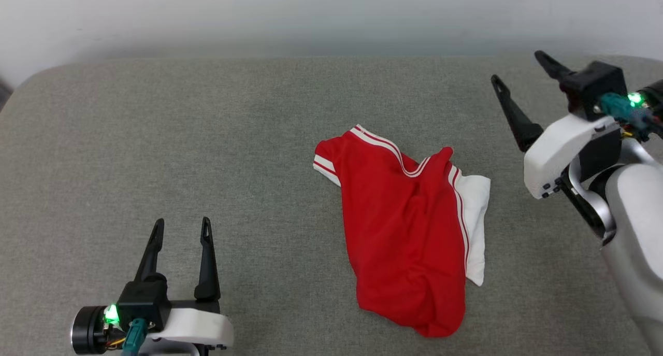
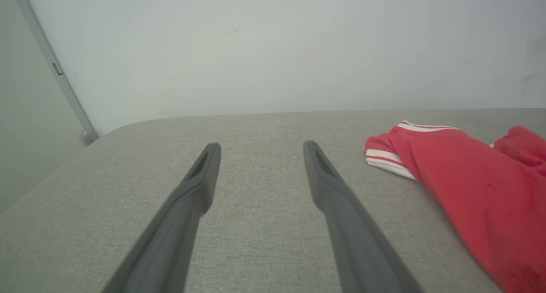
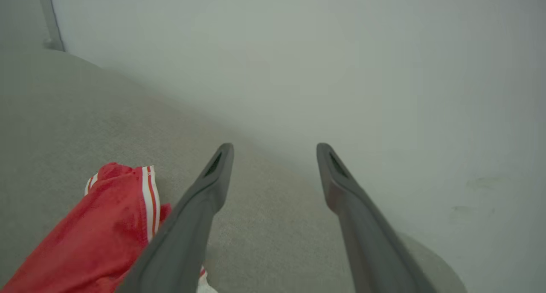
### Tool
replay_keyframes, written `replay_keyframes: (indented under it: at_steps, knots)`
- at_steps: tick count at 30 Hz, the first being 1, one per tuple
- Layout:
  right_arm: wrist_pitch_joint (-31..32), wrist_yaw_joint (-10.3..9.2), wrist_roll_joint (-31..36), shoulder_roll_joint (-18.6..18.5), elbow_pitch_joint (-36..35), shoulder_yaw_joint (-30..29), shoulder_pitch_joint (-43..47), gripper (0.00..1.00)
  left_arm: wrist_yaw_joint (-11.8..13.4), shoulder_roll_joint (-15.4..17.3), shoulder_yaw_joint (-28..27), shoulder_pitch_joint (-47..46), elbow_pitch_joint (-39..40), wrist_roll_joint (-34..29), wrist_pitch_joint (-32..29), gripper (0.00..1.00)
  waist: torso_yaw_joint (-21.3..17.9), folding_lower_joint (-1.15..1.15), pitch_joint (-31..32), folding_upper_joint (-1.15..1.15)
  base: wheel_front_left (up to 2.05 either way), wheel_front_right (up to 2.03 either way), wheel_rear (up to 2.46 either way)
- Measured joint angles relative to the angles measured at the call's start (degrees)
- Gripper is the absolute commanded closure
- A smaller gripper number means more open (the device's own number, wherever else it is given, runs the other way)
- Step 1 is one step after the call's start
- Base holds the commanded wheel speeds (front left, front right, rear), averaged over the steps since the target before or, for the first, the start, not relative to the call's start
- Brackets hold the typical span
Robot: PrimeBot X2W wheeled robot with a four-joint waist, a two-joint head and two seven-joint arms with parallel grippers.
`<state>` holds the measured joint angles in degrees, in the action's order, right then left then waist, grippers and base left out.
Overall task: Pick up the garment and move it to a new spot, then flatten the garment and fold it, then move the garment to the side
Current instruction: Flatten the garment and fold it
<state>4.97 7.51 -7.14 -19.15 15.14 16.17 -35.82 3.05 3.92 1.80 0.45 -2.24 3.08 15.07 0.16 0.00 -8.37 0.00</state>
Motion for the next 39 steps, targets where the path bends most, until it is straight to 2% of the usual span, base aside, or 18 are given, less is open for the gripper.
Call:
replay_keyframes:
  at_steps: [4, 8, 12, 17, 22, 28, 29, 30, 35, 39]
  knots:
    - [15.62, 0.01, -12.52, -7.13, 1.41, 11.18, -3.96, 0.00, -0.12, -0.22, -0.37, -1.05, 0.47, -0.27, 0.00, 0.00, 0.05, 0.00, -1.46, 0.00, 0.00, 0.00, 0.00]
    - [31.47, 0.01, -25.23, -14.24, -0.05, 21.76, -6.44, 0.00, -0.54, -0.43, -0.42, -2.25, 0.75, -0.40, 0.00, 0.00, 0.30, 0.00, -3.15, 0.00, 0.00, 0.00, 0.00]
    - [41.05, 0.01, -33.16, -18.45, -0.87, 27.82, -9.06, 0.00, -0.80, -0.60, -0.15, -3.79, 0.89, -0.42, 0.00, 0.00, 0.90, 0.00, -5.12, 0.00, 0.00, 0.00, 0.00]
    - [43.26, 0.00, -37.24, -17.89, 2.42, 30.36, -10.54, 0.00, -1.00, -0.77, 0.81, -5.73, 0.93, -0.43, 0.00, 0.00, 2.13, 0.00, -7.93, 0.00, 0.00, 0.00, 0.00]
    - [40.69, 0.00, -37.57, -14.59, 7.51, 32.83, -10.65, 0.00, -0.91, -0.89, 1.66, -7.10, 0.74, -0.40, 0.00, 0.00, 3.70, 0.00, -10.42, 0.00, 0.00, 0.00, 0.00]
    - [36.91, -0.13, -37.66, -13.76, 10.48, 36.33, -10.95, 0.00, -0.51, -0.93, 1.97, -7.83, 0.20, -0.29, 0.00, 0.00, 4.78, -0.01, -11.81, 0.00, 0.00, 0.00, 0.00]
    - [35.64, -0.13, -37.64, -13.67, 10.79, 37.00, -11.07, 0.94, -0.46, -0.93, 1.83, -7.83, 0.10, -0.23, 0.00, 0.00, 4.66, -0.01, -11.70, 0.00, 0.00, 0.00, 0.00]
    - [34.12, -0.18, -37.53, -13.66, 10.95, 37.86, -11.22, 1.00, -0.45, -0.94, 1.81, -7.81, -0.03, -0.22, 0.00, 0.00, 4.48, -0.01, -11.48, 0.00, 0.00, 0.00, 0.00]
    - [25.81, -0.01, -38.11, -13.67, 10.71, 39.83, -11.17, 1.00, -0.45, -0.98, 1.57, -6.97, -0.75, -0.25, 0.00, 0.00, 3.65, 0.00, -9.15, 0.00, 0.00, 0.00, 0.00]
    - [20.18, 0.01, -37.64, -18.25, 6.73, 39.28, -11.43, 1.00, -0.45, -0.99, 1.25, -5.61, -0.82, -0.40, 0.00, 0.00, 2.90, 0.00, -6.45, 0.00, 0.00, 0.00, 0.00]
